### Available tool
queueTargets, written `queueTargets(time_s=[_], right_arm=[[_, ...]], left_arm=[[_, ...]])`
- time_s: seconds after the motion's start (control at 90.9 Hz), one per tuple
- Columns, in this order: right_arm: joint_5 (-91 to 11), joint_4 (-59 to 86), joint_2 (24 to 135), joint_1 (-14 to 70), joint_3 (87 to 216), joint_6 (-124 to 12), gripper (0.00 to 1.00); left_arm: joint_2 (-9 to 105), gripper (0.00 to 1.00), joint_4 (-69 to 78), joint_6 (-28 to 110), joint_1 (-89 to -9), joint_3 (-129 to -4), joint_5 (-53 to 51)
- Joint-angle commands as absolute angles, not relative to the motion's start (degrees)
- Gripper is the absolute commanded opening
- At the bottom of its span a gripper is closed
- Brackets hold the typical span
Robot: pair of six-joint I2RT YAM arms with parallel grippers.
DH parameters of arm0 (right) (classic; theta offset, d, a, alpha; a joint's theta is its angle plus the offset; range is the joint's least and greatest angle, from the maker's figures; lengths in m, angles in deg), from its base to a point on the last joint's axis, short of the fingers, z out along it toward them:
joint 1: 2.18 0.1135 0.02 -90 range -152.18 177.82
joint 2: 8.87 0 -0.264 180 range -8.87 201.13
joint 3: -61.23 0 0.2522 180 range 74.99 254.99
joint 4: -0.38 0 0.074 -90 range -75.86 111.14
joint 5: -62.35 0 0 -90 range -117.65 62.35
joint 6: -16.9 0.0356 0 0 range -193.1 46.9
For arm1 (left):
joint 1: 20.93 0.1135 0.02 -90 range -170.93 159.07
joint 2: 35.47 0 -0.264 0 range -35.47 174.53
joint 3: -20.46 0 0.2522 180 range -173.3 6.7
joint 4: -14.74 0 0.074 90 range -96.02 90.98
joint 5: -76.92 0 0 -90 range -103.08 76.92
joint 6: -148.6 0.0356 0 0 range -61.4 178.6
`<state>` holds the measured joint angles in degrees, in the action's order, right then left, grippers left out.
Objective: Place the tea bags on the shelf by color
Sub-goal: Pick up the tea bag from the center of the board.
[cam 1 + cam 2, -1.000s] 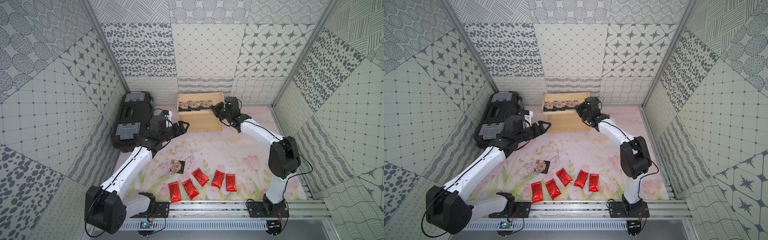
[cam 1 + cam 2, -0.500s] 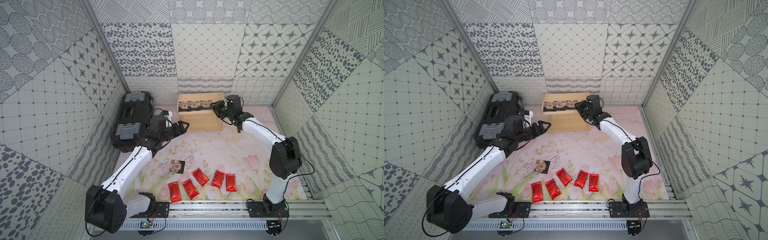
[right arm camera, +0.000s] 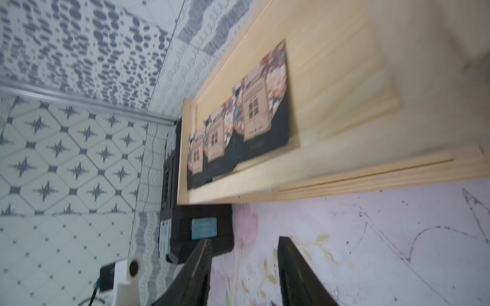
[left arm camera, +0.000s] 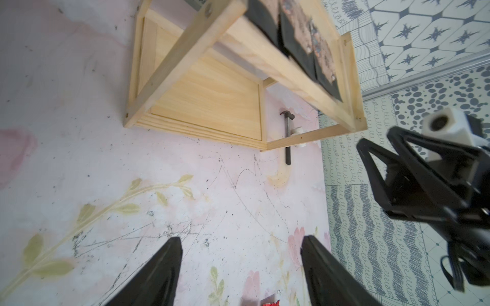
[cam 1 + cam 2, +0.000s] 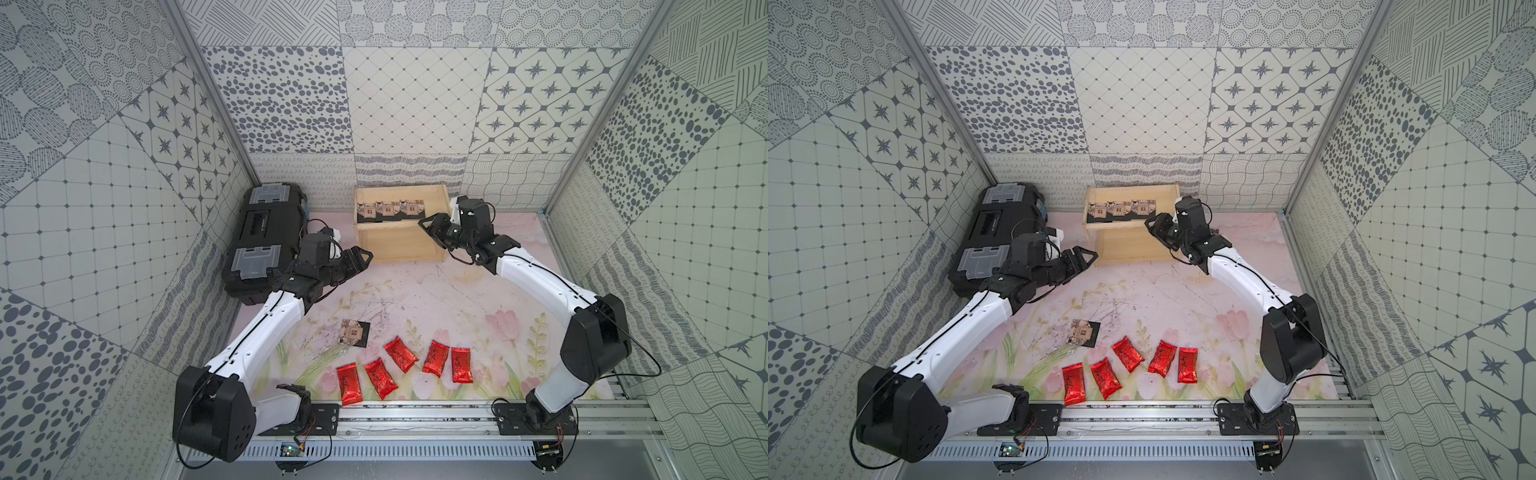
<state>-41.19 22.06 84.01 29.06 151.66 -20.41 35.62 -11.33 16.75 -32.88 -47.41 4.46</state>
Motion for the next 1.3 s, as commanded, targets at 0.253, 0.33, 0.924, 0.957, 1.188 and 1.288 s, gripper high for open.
queueTargets(time_s=[0.253,0.33,0.924,0.957,1.188,1.288], right_arm=[[-39.49,14.23,85.58,49.73,137.38,-63.11,0.51],[-41.99,13.14,89.17,50.45,138.19,-64.68,0.51],[-59.34,8.33,107.51,45.96,147.09,-55.37,0.52],[-59.52,8.43,107.72,45.86,147.14,-55.21,0.52],[-60.05,8.23,108.56,44.97,146.14,-52.73,0.51],[-61.08,8.31,108.73,44.31,145.81,-51.38,0.51]], left_arm=[[26.46,0.72,-23.16,9.62,-30.73,-28.56,1.84],[25.23,0.7,-24.29,7.81,-30.75,-25.5,2.32],[21.66,0.71,-27.21,4.49,-30.93,-16.77,5.95],[22.02,0.71,-26.46,4.47,-30.95,-16.7,5.91],[29.43,0.7,-17.8,5.07,-30.9,-18.77,5.73],[33.76,0.7,-14.83,6.02,-30.89,-20.29,6.27]])
